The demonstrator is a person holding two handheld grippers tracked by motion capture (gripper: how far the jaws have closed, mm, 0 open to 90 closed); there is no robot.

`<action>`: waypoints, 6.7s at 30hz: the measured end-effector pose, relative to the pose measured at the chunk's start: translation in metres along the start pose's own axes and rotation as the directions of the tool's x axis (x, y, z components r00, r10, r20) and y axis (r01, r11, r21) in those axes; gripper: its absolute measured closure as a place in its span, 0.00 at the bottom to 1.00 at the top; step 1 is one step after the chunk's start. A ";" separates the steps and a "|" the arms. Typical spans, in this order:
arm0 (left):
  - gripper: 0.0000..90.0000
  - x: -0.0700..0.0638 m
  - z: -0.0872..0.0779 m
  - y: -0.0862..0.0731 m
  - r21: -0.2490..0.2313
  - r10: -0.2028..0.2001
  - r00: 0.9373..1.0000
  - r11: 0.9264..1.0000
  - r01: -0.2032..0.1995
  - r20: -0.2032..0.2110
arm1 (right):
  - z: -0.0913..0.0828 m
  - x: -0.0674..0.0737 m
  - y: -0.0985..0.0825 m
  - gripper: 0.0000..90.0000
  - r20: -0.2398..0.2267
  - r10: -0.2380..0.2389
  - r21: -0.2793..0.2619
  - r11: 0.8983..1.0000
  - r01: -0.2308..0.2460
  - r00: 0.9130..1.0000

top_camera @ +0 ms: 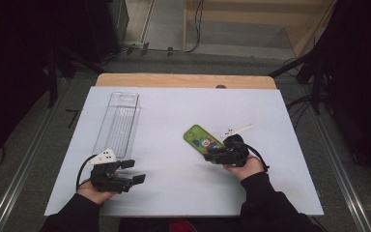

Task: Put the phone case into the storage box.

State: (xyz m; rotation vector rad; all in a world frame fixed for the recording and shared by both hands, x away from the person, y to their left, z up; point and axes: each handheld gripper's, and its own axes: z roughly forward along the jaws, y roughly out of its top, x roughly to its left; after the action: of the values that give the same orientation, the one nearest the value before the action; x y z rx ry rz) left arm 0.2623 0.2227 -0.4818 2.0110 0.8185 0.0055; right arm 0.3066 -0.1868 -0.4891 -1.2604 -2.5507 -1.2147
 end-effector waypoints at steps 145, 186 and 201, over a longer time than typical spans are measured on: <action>0.25 -0.001 0.000 0.000 0.001 -0.011 1.000 1.000 0.011 0.005 | -0.016 -0.024 0.026 0.00 0.068 -0.038 -0.069 0.997 0.042 0.997; 0.25 0.000 0.000 0.000 -0.002 -0.017 1.000 1.000 0.017 0.004 | 0.025 -0.030 0.053 0.00 0.062 -0.065 -0.009 0.998 0.065 0.996; 0.25 0.000 -0.001 0.000 -0.003 -0.010 1.000 1.000 0.010 0.006 | 0.032 -0.034 0.040 0.00 0.075 -0.048 0.000 0.999 0.048 0.996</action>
State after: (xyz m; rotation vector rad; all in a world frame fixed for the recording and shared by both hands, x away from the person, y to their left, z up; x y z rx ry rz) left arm 0.2623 0.2229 -0.4812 2.0032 0.8238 -0.0049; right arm 0.3663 -0.1731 -0.4983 -1.2758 -2.6482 -1.2002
